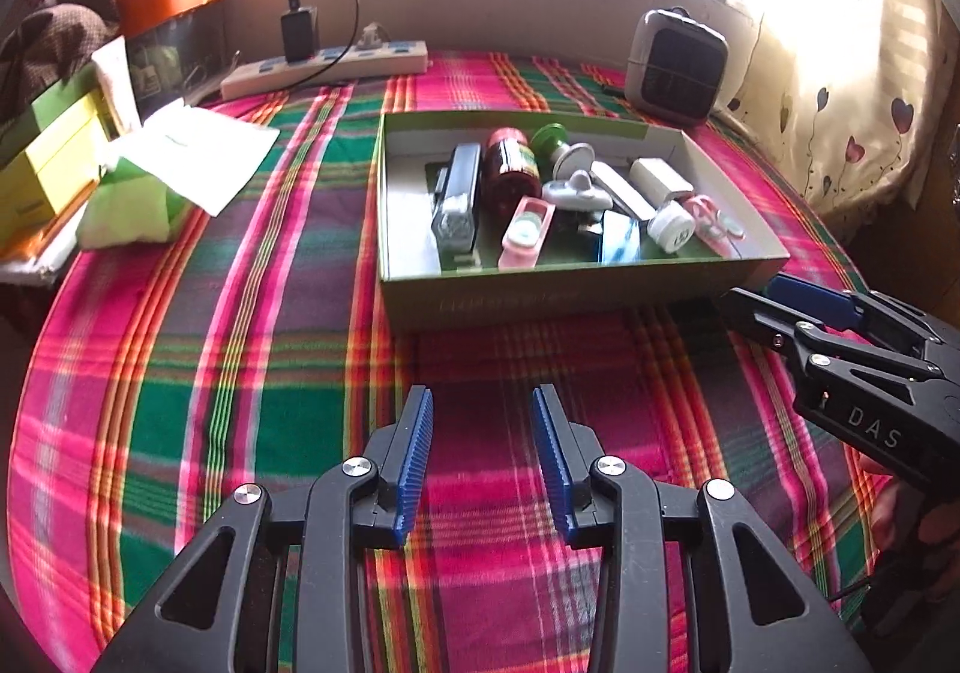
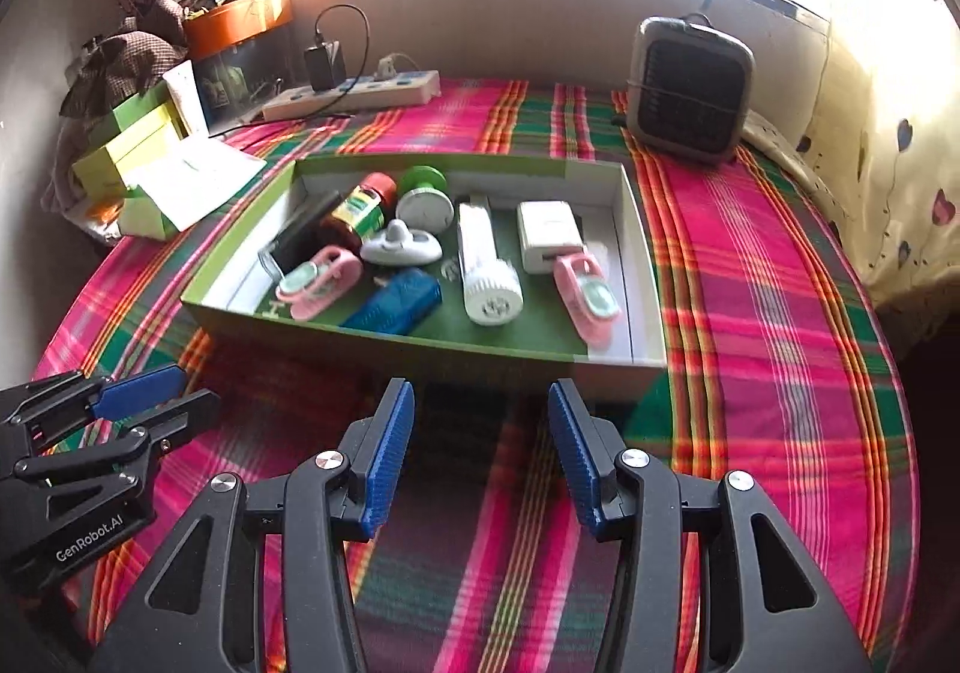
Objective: Organize rigid objects
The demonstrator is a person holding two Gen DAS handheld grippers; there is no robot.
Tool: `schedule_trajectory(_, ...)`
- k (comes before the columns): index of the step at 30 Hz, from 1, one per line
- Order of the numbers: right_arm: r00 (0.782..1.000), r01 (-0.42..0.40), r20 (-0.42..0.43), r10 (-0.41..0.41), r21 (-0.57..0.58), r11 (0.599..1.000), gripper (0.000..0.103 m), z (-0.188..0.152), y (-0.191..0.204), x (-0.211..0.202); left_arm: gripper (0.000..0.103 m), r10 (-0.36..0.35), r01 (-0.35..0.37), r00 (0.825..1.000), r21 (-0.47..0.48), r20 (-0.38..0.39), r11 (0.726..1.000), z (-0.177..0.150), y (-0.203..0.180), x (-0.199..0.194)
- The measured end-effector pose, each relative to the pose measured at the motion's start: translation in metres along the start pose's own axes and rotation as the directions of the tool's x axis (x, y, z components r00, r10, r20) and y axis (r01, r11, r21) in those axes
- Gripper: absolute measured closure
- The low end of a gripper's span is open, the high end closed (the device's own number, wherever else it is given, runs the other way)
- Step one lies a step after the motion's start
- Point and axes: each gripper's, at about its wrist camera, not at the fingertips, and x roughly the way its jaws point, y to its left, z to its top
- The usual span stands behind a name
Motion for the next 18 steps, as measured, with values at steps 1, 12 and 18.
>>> schedule_trajectory(1,1.000,0.002,-0.001,-0.002,0.007,1.000,0.055,-0.004,-0.001,-0.001,0.070,0.009,-0.009,1.000,0.002,0.001,1.000,-0.003,0.000,-0.001)
schedule_trajectory(12,0.997,0.064,-0.041,-0.061,0.066,0.996,0.055,-0.036,-0.013,-0.010,0.069,0.066,-0.066,0.998,0.005,0.001,0.998,-0.020,-0.003,-0.006)
schedule_trajectory(18,0.994,0.102,-0.055,-0.097,0.084,0.991,0.055,-0.049,-0.017,-0.012,0.068,0.104,-0.104,0.994,0.009,0.030,0.994,-0.027,-0.010,-0.009)
